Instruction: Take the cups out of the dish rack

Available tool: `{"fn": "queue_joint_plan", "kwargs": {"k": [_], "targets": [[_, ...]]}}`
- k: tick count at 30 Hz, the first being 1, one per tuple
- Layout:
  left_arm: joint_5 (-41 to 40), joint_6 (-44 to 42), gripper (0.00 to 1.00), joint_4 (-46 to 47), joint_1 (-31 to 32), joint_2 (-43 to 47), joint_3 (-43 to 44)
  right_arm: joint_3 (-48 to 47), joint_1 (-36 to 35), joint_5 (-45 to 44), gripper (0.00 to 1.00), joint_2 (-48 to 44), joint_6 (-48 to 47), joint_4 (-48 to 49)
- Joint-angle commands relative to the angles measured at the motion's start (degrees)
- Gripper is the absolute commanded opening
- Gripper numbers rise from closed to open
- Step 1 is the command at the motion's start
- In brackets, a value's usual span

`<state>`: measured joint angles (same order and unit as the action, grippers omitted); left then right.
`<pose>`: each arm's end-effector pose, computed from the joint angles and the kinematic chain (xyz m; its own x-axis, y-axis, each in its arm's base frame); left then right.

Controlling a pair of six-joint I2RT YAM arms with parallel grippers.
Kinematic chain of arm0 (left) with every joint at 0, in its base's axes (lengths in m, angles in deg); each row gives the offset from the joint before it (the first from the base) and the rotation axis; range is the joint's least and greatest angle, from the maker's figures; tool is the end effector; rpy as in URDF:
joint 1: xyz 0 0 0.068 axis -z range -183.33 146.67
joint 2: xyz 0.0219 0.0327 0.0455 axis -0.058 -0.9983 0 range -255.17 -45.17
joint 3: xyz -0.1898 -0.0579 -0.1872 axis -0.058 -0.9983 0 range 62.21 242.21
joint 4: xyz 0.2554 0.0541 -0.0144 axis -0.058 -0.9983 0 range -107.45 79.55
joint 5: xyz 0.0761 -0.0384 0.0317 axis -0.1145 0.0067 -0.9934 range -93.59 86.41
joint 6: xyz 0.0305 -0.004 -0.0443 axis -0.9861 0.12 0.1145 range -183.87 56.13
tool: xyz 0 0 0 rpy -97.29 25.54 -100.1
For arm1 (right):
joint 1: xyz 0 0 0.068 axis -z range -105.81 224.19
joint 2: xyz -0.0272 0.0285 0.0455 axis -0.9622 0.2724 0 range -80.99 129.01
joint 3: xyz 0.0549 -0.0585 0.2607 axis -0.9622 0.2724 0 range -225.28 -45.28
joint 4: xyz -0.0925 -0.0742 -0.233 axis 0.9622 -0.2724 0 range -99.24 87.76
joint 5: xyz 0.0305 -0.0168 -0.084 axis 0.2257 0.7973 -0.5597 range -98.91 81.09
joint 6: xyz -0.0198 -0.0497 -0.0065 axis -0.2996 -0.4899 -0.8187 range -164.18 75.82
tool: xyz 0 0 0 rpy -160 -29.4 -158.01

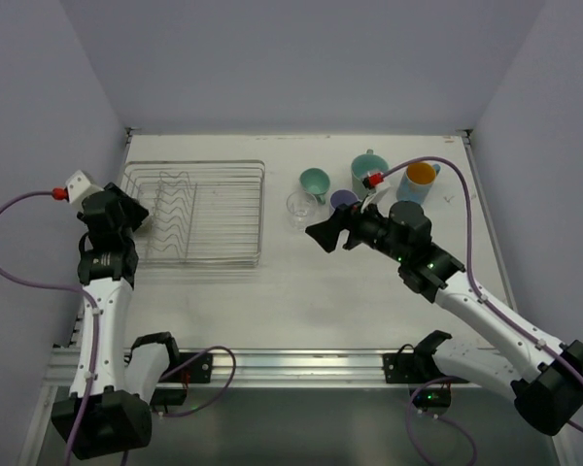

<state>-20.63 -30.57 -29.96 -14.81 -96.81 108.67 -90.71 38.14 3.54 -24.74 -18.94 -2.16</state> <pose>0.1976 0.0508 0.3130 -0.0944 -0.5548 -0.8266 -0.6019 0.6932 -0.3965 0.1831 0.1429 0.3256 -0.4544 0.1841 -0.8716 -0.6105 0.6482 0.4552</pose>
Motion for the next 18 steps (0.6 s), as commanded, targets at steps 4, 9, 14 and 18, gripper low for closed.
{"fn": "queue_joint_plan", "kwargs": {"k": [4,9,14,18], "targets": [[18.9,1.1,0.11,3.2,1.9,3.8,4.7,3.4,-1.7,5.1,0.89,0.7,11.2,13.7],[38.6,7.8,0.11,14.1,3.7,4.2,1.8,5.2,-3.8,7.6,0.89,4.0,17.2,24.9],[49.2,18.4,0.11,31.4,10.7,3.2,-4.0,0.9,-7.5,9.4,0.89,9.7,18.2,28.9],[51.2,23.4,0.11,40.1,18.4,2.9,-7.1,-1.0,-9.1,10.0,0.89,13.1,19.5,33.1]]}}
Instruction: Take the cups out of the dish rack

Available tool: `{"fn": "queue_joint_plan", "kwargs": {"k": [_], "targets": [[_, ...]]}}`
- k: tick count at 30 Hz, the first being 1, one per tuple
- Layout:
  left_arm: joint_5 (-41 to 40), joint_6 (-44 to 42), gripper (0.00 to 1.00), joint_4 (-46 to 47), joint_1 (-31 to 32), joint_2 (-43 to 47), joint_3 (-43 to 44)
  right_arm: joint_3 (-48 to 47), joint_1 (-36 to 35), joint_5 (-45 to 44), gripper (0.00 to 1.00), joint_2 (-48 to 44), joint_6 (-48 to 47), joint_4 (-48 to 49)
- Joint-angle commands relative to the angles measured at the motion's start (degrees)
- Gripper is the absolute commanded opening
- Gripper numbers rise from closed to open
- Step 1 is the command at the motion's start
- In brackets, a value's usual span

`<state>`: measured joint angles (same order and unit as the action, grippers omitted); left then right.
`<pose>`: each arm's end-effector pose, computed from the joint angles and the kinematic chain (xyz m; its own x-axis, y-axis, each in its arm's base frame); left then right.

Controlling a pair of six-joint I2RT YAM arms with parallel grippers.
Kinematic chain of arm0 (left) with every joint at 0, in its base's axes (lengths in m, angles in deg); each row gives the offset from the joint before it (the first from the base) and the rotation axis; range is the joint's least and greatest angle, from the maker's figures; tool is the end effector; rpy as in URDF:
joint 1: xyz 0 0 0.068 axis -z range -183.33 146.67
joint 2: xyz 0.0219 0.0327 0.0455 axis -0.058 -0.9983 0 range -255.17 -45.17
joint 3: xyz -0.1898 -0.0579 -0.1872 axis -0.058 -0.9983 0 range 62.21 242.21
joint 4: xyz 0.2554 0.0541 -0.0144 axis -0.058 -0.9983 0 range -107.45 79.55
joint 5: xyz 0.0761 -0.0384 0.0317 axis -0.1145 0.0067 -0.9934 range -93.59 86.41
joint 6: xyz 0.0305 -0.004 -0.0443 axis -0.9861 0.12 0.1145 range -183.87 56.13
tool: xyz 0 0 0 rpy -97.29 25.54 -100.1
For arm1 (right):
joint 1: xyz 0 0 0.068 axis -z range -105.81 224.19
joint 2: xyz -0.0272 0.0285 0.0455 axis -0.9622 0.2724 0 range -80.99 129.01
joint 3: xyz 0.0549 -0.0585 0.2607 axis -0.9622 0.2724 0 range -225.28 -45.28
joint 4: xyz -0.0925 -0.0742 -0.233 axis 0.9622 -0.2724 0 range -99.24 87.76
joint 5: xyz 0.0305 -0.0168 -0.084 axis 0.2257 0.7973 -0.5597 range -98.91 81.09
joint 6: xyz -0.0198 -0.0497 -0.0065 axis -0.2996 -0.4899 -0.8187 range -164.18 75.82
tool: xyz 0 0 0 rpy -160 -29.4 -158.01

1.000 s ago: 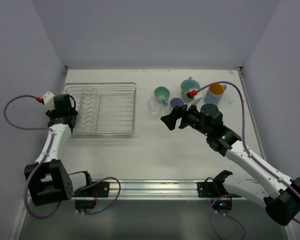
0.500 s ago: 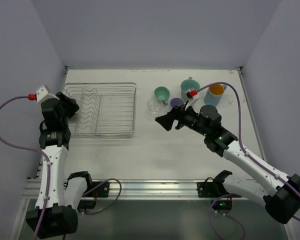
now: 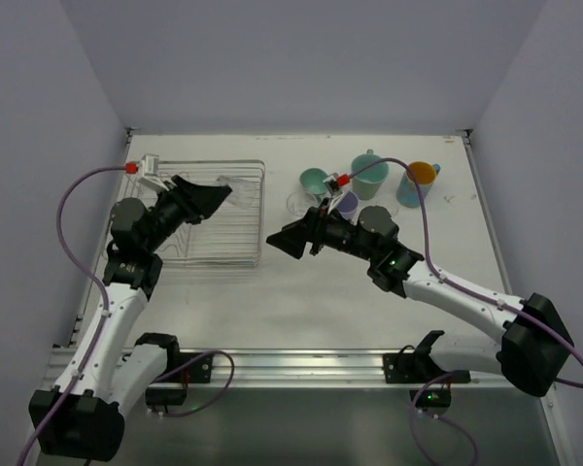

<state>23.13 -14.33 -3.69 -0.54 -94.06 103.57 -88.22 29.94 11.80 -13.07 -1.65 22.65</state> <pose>0.2020 -0.0259 0.3384 -0.3834 -0.6617 -0.6444 0.3094 0.5653 -0.7646 0.1885 0.2013 0.3089 -0.6133 0.2852 -0.7366 -0.6669 0.3127 0.6763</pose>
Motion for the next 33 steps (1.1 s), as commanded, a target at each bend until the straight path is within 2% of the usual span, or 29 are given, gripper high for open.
{"fn": "queue_joint_plan", "kwargs": {"k": [1,7,21,24,29,33], "targets": [[7.8,9.3,0.11,17.5,4.9,0.4,-2.6,-3.5,-0.9,1.9,0.89,1.9,3.3,9.4],[9.3,13.7,0.11,25.3,9.0,1.0,-5.2,-5.5,-1.0,1.8,0.84,3.3,2.4,10.5],[9.3,16.5,0.11,29.1,16.1,-1.1,-7.9,-7.9,-0.9,-1.3,0.75,0.4,-2.5,7.3],[8.8,16.3,0.11,29.4,17.0,-1.6,-8.2,-8.0,-0.8,-2.2,0.71,-0.1,-3.2,7.2],[8.5,16.6,0.11,31.2,18.4,-3.2,-8.4,-7.7,-0.8,-2.9,0.58,-0.7,-3.9,8.1],[7.8,16.5,0.11,31.4,18.8,-3.0,-8.4,-7.6,-0.8,-3.7,0.57,-1.5,-4.4,7.5]]}}
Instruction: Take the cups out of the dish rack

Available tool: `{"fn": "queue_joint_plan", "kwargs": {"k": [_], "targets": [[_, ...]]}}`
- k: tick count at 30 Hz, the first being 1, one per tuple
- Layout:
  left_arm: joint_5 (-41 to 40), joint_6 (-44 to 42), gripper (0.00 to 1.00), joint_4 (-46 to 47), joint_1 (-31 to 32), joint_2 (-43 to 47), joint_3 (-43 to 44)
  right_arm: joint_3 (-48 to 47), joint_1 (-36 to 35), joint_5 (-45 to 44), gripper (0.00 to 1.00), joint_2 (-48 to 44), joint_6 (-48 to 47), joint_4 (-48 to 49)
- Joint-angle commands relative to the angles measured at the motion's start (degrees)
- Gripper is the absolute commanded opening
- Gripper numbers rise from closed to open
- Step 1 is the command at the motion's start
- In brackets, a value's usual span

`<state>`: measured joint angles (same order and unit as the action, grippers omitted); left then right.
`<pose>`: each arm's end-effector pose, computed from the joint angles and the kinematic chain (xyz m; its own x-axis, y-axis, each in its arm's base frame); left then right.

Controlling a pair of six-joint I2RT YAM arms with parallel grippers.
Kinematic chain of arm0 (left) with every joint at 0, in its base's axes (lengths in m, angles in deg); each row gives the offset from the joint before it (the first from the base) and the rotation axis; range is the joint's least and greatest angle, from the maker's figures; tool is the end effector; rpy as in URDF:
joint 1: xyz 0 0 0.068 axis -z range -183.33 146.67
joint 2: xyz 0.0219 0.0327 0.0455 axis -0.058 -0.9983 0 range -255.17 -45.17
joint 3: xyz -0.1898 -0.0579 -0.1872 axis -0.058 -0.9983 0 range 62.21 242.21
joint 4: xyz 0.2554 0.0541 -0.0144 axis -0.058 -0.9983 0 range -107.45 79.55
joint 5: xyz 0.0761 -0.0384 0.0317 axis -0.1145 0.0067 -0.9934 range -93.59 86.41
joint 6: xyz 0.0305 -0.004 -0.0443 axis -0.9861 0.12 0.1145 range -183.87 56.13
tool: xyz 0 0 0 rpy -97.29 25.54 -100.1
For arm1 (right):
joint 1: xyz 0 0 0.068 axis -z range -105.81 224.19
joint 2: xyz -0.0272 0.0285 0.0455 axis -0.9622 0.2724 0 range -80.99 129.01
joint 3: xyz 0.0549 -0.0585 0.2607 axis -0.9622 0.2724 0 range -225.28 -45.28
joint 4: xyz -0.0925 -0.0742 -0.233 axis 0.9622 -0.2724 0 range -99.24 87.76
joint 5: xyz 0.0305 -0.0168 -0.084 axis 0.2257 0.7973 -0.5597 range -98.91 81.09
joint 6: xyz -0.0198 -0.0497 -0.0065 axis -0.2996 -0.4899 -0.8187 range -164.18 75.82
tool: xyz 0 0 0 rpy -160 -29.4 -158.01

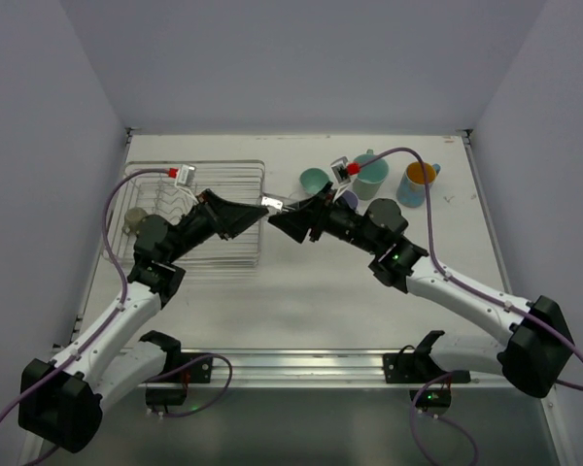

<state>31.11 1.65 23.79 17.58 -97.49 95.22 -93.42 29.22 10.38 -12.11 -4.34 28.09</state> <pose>0.1885 -0.0937 0.3247 -0.6349 -0.5584 -0.5340 0.5536 0.1533 -0.8185 0.1907 0.2072 0.3470 -0.4845 0.3706 -0.7924 -0.7647 0.2606 0.5894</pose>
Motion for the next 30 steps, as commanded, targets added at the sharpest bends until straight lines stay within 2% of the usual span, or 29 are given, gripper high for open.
{"fn": "queue_joint_plan", "kwargs": {"k": [1,4,5,6,7,8,9,10,11,14,16,17,19,22,26,30], "targets": [[-0.4,0.2,0.11,3.7,0.8,0.8,-0.1,-2.0,0.0,-2.5,0.57,-2.8,-1.7,2.1],[-0.7,0.1,0.12,3.7,1.4,0.6,0.0,-1.7,0.0,-2.2,0.38,-3.5,-1.6,2.6],[-0.8,0.1,0.15,3.7,1.6,0.6,-0.1,-1.6,0.0,-2.2,0.33,-3.6,-1.4,3.1],[-1.0,0.1,0.19,3.6,1.7,0.7,-0.3,-1.3,0.0,-2.3,0.22,-4.1,-1.4,3.2],[-1.1,0.0,0.24,3.6,1.7,0.7,-0.5,-1.1,0.0,-2.6,0.17,-4.4,-1.4,3.5],[-1.6,-0.3,0.41,3.4,1.7,1.1,-0.8,-0.9,0.0,-2.9,0.12,-4.6,-1.4,3.5],[-1.8,-1.2,0.49,2.4,1.7,1.1,-0.9,-0.6,0.0,-3.5,0.05,-4.9,-1.5,3.4],[-1.8,-1.7,0.56,1.8,1.7,1.1,-0.8,-0.5,0.0,-3.7,0.02,-5.3,-1.8,3.1],[-1.7,-2.3,0.7,1.2,1.7,1.0,-0.6,-0.6,0.0,-4.0,0.0,-5.6,-2.1,1.9],[-3.2,-8.7,0.88,-7.1,1.7,0.8,2.6,-2.1,0.0,-5.4,0.0,-6.1,-4.4,-5.0],[-6.9,-16.8,0.94,-18.3,1.7,0.9,6.7,-3.7,0.1,-8.3,0.0,-6.7,-7.7,-9.6],[-8.4,-19.8,0.95,-25.5,1.8,1.2,7.8,-4.2,0.5,-9.5,0.0,-7.3,-10.2,-15.0],[-12.7,-26.8,1.0,-32.8,1.7,2.4,10.1,-6.1,1.5,-13.2,0.0,-8.1,-12.4,-23.8],[-14.8,-34.8,1.0,-39.6,1.7,4.1,10.8,-8.3,5.8,-15.5,0.0,-8.2,-16.9,-34.6],[-15.0,-44.4,1.0,-44.1,1.7,5.9,10.3,-11.4,16.2,-15.4,0.0,-6.3,-20.3,-44.6],[-14.9,-49.6,1.0,-45.7,1.7,7.3,8.3,-17.0,20.6,-22.0,0.0,0.2,-24.6,-54.2]]}}
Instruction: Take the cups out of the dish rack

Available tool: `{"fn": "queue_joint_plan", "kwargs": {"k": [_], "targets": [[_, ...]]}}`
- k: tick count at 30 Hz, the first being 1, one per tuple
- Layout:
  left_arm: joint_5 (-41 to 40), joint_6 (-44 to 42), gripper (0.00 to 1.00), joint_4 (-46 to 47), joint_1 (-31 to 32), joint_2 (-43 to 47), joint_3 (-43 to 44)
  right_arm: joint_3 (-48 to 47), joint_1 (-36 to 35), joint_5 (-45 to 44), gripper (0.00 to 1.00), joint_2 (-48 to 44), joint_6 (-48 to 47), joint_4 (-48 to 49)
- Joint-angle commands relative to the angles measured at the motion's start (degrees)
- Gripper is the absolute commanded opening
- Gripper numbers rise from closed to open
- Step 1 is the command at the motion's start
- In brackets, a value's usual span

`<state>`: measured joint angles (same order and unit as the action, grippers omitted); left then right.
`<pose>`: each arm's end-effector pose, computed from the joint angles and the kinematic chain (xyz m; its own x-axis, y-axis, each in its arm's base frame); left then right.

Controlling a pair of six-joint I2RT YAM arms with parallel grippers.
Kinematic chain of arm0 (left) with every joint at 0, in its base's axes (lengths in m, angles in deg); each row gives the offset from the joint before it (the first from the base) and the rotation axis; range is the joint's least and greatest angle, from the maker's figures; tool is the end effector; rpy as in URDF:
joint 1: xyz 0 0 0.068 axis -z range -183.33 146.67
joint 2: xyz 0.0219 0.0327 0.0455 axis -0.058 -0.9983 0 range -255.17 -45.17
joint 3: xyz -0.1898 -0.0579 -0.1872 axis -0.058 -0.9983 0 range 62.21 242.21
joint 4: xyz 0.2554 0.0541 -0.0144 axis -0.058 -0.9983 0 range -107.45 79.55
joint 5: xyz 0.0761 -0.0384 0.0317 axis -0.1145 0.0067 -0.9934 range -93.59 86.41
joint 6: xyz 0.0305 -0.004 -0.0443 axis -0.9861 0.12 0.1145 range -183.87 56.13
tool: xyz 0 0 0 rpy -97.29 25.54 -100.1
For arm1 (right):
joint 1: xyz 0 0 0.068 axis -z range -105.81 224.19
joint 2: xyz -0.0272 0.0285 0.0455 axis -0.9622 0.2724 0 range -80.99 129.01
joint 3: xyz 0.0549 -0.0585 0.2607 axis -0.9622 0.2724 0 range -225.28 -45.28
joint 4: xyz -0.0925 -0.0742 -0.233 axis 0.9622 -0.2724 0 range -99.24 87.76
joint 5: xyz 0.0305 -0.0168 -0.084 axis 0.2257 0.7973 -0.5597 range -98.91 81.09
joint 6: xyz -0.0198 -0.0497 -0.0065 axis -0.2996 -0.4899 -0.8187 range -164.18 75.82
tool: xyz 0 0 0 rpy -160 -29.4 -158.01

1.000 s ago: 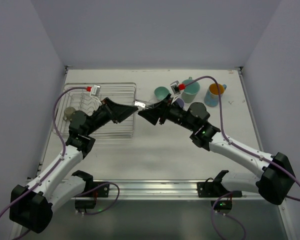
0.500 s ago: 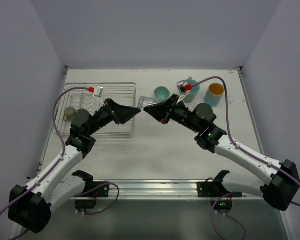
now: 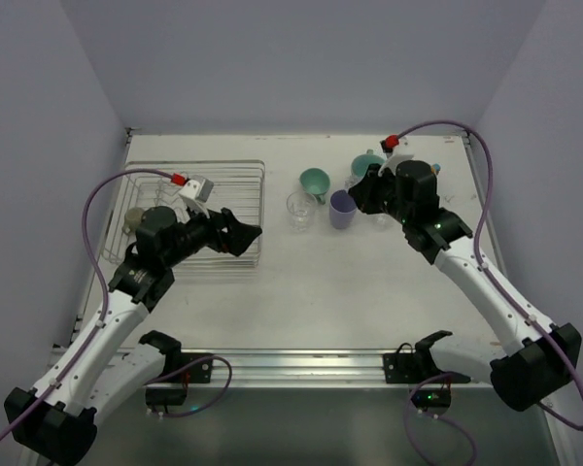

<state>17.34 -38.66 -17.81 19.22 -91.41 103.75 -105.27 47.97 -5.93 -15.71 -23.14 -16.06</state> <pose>0.1719 -0.0851 0.3215 -0.4645 -0.2378 -0.8530 0.5338 0.6934 -0.4840 0.2348 0.1178 0.3546 -0.4484 0.1787 -0.8758 -0.3475 0.8679 0.3550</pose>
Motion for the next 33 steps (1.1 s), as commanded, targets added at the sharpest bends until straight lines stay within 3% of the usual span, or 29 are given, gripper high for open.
{"fn": "queue_joint_plan", "kwargs": {"k": [1,7,16,33], "targets": [[-1.2,-9.7,1.0,-4.1,0.0,1.4,-0.4,-6.0,2.5,-8.4,0.0,5.3,-6.3,-12.2],[2.3,-14.7,1.0,-6.4,0.0,2.2,1.8,-11.5,9.2,-9.7,0.0,14.3,-8.6,-17.0],[3.2,-13.6,1.0,-4.6,0.0,4.7,-0.4,-22.6,12.3,-11.4,0.0,26.8,-11.4,-25.2],[2.7,-13.3,1.0,-4.6,0.0,9.2,-1.0,-28.2,13.6,-10.5,0.0,35.9,-13.4,-27.9]]}}
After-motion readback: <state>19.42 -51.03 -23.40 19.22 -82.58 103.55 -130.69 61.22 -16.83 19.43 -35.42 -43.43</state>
